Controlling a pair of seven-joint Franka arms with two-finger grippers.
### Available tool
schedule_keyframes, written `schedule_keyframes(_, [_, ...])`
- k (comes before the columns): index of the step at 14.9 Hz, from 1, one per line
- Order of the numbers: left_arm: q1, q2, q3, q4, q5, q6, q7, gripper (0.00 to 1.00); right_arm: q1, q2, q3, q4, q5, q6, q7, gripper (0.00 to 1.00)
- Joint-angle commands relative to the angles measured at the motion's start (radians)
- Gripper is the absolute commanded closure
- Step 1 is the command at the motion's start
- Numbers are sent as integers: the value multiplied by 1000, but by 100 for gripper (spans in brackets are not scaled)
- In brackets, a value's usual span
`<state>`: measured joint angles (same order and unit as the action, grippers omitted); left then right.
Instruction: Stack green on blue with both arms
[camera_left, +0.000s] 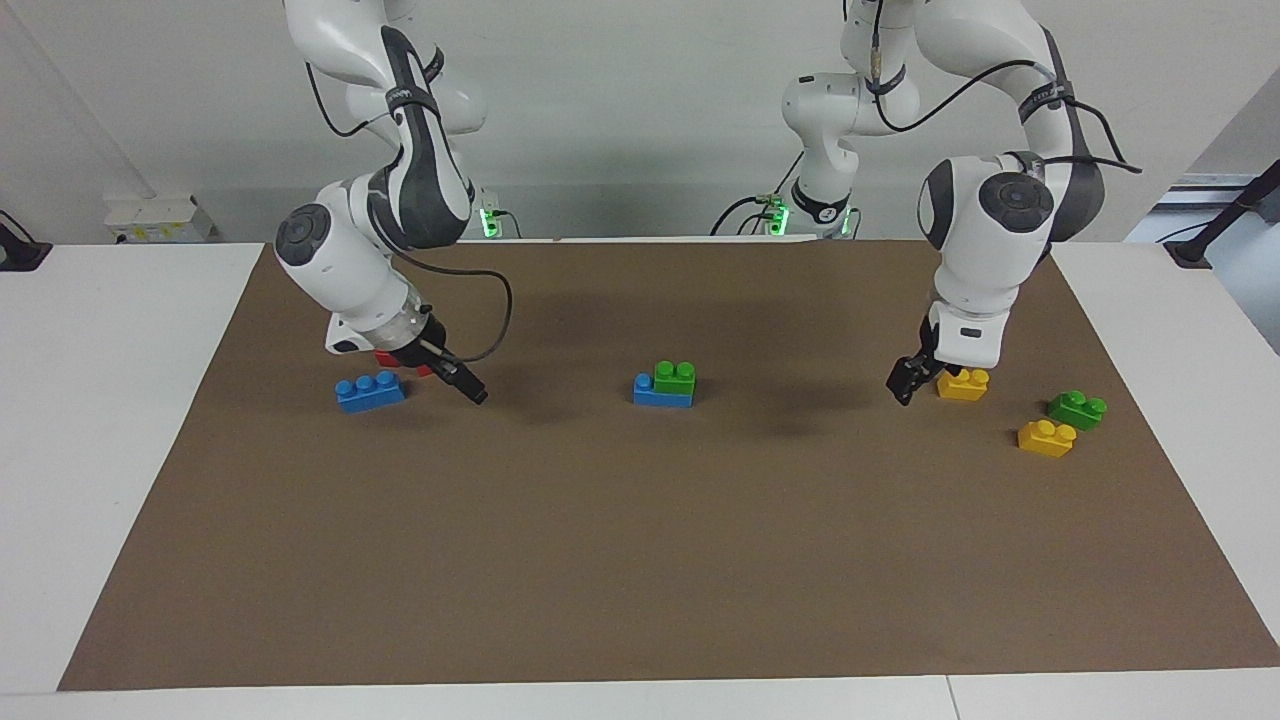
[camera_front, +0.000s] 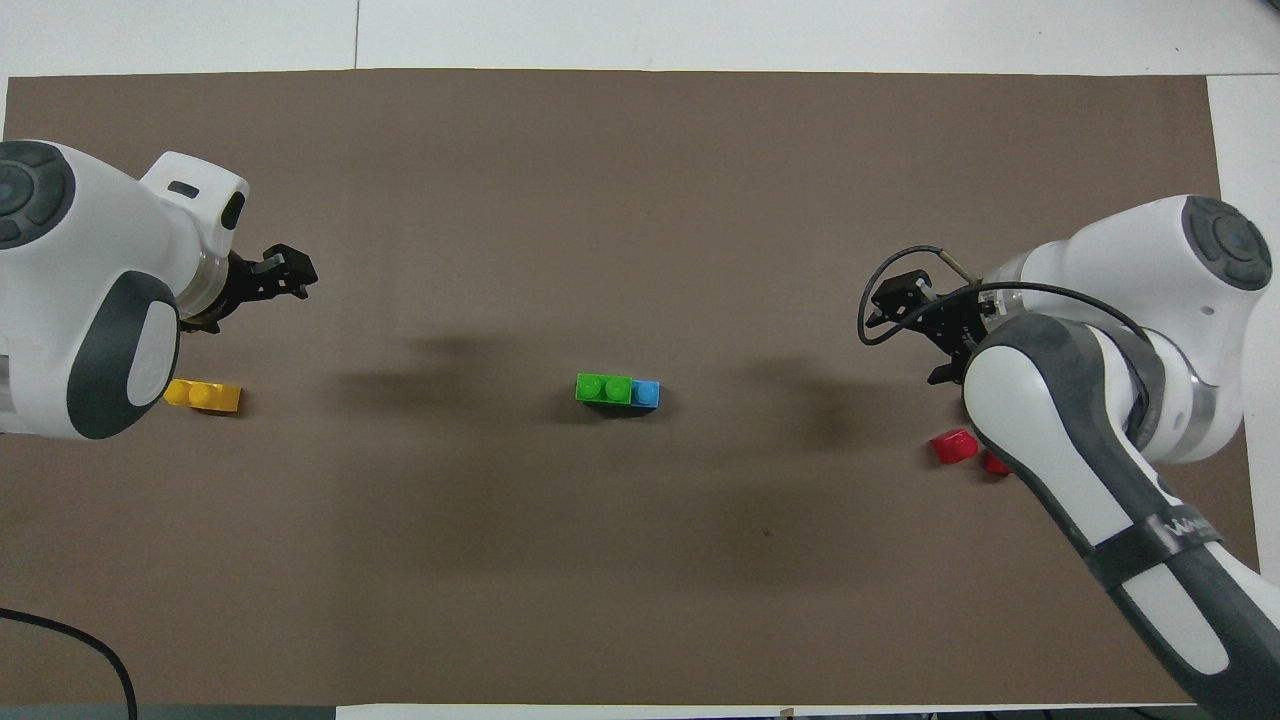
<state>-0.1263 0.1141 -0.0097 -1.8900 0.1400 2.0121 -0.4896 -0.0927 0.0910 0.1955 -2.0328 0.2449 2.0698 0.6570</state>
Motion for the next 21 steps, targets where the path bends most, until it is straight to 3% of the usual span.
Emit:
schedule_keyframes(1, [19,-20,-9,38,20,-90,165,0,-74,-46,10,71,-67,-127,-181,0])
schedule_keyframes(6, [48,-108,-9,46,-14,-220,403,0,-157,-74,9,218,-104,-284,-426,0])
schedule_keyframes(11, [48,-191,-9,46,-69,-311,411,0,-156,-77,10,354,-203,-413,-611,0])
schedule_keyframes(15, [50,-208,-4,63,-126,-354,410,0,-156,-73,12,425,-205,-502,-631,0])
schedule_keyframes(21, [51,-218,5,117,-177,-418,411,0,-142,-77,19,436,-205,-522,-629,0])
